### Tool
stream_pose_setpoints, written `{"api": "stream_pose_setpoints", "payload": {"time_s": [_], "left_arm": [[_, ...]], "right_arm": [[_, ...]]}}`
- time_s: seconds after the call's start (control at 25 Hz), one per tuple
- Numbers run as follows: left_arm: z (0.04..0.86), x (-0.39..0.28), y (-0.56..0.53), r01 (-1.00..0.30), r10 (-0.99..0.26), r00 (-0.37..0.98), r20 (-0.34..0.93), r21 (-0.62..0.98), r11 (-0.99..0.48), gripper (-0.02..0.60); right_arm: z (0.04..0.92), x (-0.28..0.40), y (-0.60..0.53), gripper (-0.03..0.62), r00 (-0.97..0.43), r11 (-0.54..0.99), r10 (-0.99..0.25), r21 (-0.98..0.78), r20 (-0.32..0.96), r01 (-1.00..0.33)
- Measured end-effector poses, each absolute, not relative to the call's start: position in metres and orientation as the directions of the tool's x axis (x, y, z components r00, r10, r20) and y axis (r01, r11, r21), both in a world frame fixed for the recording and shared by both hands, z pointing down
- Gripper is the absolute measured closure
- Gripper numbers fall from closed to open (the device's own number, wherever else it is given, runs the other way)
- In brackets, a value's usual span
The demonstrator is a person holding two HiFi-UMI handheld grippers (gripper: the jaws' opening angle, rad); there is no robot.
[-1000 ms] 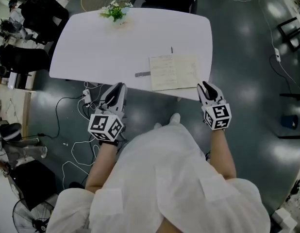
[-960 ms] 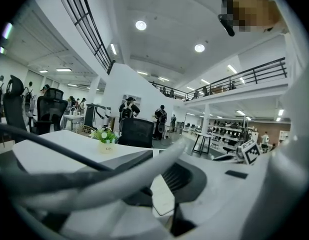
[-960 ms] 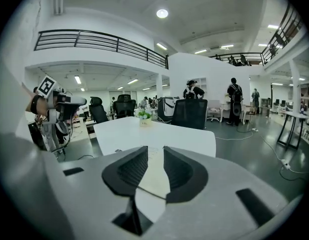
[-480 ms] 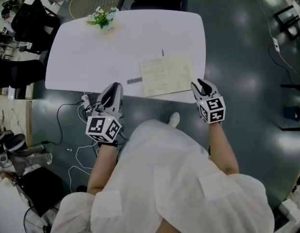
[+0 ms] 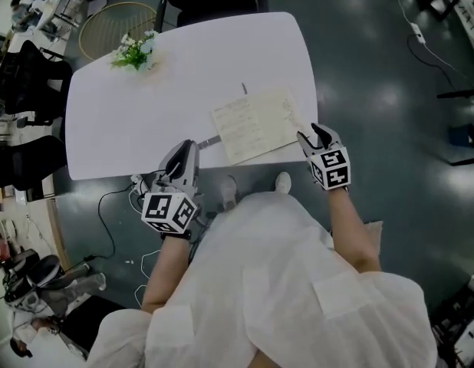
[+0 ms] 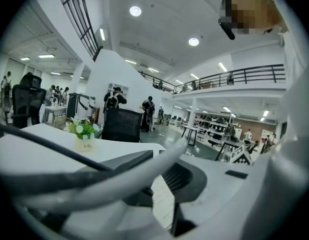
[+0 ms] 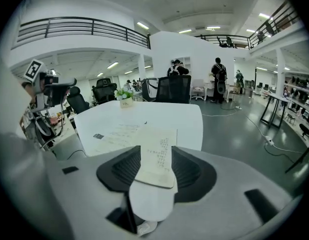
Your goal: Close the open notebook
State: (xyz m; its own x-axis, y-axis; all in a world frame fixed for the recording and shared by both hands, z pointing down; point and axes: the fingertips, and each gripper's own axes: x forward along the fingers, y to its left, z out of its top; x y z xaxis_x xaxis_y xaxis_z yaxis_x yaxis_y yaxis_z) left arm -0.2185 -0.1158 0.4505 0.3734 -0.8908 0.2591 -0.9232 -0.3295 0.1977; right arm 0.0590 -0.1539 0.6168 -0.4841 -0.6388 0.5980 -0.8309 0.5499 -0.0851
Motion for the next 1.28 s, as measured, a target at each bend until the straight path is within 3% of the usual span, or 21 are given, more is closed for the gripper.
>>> {"api": "stream_pose_setpoints", "payload": {"time_s": [0.32,0.64,1.12,1.28], "left_arm": [[0.461,-0.232,-0.130,-0.892,-0.842,0.449,0.299,0.213,-0.399,0.555],[0.471,-0.224,-0.131,-0.874,-0.811,0.485,0.327,0.214,-0.437,0.555],[0.483,-0.222,-0.134,-0.868,-0.798,0.495,0.344,0.236,-0.437,0.555],[0.482,-0.218,-0.139,-0.861,-0.791,0.507,0.343,0.241,-0.448,0.555]], "right_arm": [[0.660,0.069,-0.144,0.378,-0.329,0.404,-0.600,-0.079,0.729,-0.911],[0.694,0.079,-0.152,0.381,-0.265,0.306,-0.507,-0.116,0.820,-0.945],[0.709,0.082,-0.153,0.377,-0.174,0.286,-0.413,-0.055,0.894,-0.957],[0.708,0.087,-0.155,0.334,-0.145,0.282,-0.419,-0.023,0.896,-0.959]]}}
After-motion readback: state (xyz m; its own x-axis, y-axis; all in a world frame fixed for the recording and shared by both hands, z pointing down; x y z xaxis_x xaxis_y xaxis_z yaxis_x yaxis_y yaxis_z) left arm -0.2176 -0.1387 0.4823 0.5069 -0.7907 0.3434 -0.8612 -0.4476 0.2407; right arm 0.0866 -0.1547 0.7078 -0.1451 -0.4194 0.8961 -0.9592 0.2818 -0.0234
